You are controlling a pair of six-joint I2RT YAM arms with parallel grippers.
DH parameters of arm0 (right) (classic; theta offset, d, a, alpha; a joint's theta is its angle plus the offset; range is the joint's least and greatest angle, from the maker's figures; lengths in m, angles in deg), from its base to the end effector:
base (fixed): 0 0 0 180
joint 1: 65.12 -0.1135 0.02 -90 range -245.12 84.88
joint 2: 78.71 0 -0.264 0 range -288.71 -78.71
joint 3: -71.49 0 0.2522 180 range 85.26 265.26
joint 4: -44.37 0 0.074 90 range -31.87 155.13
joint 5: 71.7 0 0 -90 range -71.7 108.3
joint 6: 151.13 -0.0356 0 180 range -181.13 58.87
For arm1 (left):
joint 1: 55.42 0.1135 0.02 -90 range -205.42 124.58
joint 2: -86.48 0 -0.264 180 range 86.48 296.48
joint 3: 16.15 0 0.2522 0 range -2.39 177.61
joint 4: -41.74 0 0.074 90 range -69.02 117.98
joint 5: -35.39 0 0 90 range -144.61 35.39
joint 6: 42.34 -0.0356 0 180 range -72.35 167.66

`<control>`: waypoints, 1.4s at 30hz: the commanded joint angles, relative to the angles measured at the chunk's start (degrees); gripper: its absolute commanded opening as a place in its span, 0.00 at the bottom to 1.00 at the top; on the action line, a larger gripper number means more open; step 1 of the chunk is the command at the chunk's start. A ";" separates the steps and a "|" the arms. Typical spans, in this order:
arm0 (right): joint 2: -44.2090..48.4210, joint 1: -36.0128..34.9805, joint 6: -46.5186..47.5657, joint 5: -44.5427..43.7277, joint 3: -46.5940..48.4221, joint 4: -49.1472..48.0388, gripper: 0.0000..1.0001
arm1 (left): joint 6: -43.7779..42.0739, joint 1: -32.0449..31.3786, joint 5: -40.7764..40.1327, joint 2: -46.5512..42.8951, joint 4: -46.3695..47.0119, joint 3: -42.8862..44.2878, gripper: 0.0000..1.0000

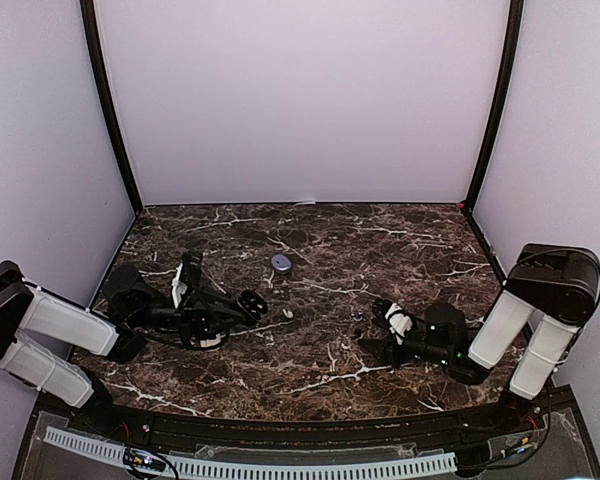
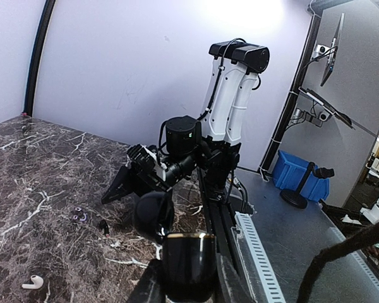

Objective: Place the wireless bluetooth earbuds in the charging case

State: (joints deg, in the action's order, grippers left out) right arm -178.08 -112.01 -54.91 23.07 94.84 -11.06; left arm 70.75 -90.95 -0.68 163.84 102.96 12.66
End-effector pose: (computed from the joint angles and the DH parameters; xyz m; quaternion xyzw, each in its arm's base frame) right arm 0.1526 0.1673 0.0907 -0.3884 0.7241 0.2298 0.5215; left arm 0.1638 -0.1523 0.2029 0.4123 0.5152 -0.5877 0.4682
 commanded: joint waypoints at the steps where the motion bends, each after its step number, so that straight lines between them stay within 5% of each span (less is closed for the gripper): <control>1: 2.50 -0.13 4.45 3.00 2.13 7.87 0.57 | -0.57 -0.07 0.89 0.33 1.85 0.61 0.24; 14: 3.03 6.20 6.13 19.29 6.45 16.88 0.64 | -0.67 -0.07 1.01 -0.28 2.01 -0.10 0.23; 28: -1.50 6.12 7.59 22.63 9.74 20.06 0.68 | -0.68 -0.07 1.01 0.06 2.19 -0.02 0.23; 42: 1.90 2.86 5.24 19.36 5.46 17.75 0.60 | -1.11 -0.07 0.80 -1.16 0.72 0.06 0.23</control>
State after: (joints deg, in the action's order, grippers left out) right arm -178.34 -107.86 -47.50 43.77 103.32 7.84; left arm 70.73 -90.95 -0.44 164.17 103.01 12.66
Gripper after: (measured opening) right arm 0.603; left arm 0.272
